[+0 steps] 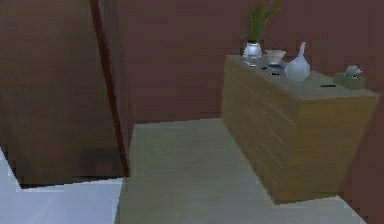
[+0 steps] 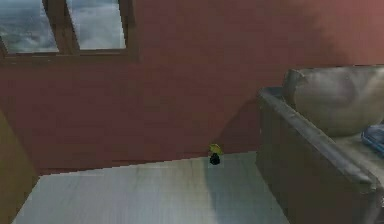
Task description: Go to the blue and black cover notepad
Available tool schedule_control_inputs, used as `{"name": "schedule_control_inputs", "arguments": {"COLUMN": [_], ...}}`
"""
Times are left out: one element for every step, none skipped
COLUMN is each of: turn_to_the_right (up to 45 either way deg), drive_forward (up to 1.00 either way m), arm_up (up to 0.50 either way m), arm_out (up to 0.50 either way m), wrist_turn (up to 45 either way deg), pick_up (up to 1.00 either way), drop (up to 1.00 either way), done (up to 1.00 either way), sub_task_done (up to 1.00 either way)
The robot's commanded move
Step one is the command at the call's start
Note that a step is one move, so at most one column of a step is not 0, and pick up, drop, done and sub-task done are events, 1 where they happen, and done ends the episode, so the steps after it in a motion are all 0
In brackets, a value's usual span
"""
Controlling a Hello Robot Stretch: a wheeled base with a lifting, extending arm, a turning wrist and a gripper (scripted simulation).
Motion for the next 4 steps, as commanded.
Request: {"name": "schedule_control_inputs", "arguments": {"turn_to_the_right": [-45.0, -3.0, 0.0, 33.0], "drive_forward": [0.00, 0.00, 0.30, 0.00], "arm_up": [0.00, 0.00, 0.00, 0.00], "arm_out": [0.00, 0.00, 0.00, 0.00], "wrist_turn": [0.0, 0.0, 0.0, 0.0], "pick_up": [0.00, 0.00, 0.00, 0.00], "drop": [0.00, 0.00, 0.00, 0.00], "done": [0.00, 0.00, 0.00, 0.00], "sub_task_done": [0.00, 0.00, 0.00, 0.00]}}
